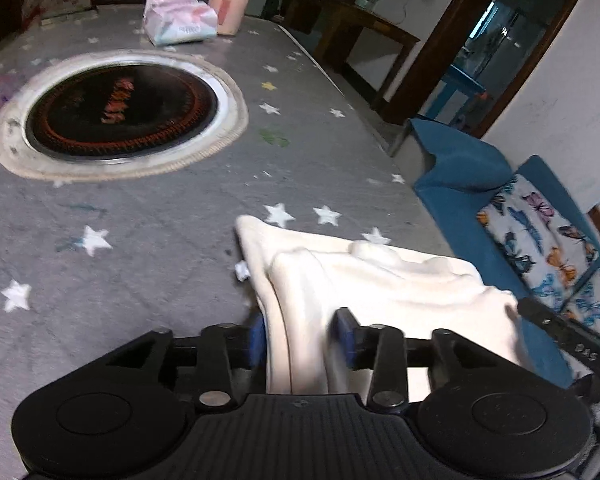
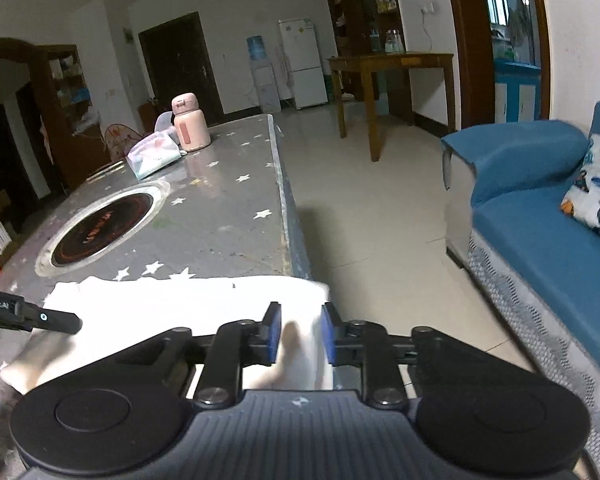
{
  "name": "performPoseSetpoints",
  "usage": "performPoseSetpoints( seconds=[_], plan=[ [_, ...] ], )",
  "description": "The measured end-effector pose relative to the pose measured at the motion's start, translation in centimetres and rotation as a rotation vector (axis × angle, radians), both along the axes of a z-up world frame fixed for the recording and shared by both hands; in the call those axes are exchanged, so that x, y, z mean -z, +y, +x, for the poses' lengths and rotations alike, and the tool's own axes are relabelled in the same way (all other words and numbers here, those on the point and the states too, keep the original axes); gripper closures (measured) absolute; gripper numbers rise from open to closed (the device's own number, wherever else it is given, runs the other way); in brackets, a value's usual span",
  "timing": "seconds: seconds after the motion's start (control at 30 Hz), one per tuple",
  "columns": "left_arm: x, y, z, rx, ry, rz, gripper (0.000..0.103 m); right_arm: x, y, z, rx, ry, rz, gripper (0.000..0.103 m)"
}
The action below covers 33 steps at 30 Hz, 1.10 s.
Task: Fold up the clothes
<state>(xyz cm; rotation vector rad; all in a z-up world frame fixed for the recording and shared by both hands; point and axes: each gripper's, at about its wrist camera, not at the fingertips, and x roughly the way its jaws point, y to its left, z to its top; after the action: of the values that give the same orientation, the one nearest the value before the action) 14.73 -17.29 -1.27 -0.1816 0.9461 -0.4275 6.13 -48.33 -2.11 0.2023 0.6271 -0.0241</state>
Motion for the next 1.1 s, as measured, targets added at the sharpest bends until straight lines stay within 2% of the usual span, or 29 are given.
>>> performPoseSetpoints(
  seconds=[0.13,0.33,0.43,0.5,0.6,0.63,0.7,0.83,0.97,1.03,1.1],
  plan=[
    [0.1,0.5,0.1,0.005,-0.006,0.011,0.062,-0.1,1.2,0.3,-0.029,-0.017,-0.025,0.077],
    [0.5,0.4,0.1,0.020,-0.006,0.009,0.062,0.6,3.8,0.4,-0.102,-0.015,-0.072,0.070],
    [0.8,0.2,0.0,0.031,-0.018,0.017,0.073,1.2,4.9,0.4,-0.131,-0.003,-0.109,0.061],
    [0.9,0.1,0.0,0.036,-0.021,0.016,0.081,1.5,5.3,0.3,-0.144,0.003,-0.129,0.060],
    [0.9,0.0,-0.1,0.029,-0.029,0.023,0.087,1.6,5.7,0.3,-0.159,0.007,-0.136,0.057],
    [0.8,-0.1,-0.3,0.026,-0.038,0.035,0.088,1.6,5.8,0.3,-0.164,0.007,-0.137,0.054],
    [0.6,0.0,-0.8,0.017,-0.063,0.063,0.091,1.6,6.0,0.3,-0.173,0.007,-0.139,0.052],
    [0.5,1.0,-1.6,-0.018,-0.094,0.098,0.091,1.7,6.8,0.0,-0.210,0.011,-0.143,0.050],
    [0.5,3.0,-1.7,-0.055,-0.075,0.085,0.091,1.8,8.0,-0.3,-0.263,0.003,-0.139,0.046],
    [0.5,3.6,-1.5,-0.064,-0.055,0.067,0.089,1.8,8.4,-0.2,-0.273,-0.003,-0.137,0.046],
    [0.4,3.8,-1.4,-0.058,-0.050,0.068,0.083,1.6,8.3,-0.1,-0.260,-0.014,-0.113,0.046]
  ],
)
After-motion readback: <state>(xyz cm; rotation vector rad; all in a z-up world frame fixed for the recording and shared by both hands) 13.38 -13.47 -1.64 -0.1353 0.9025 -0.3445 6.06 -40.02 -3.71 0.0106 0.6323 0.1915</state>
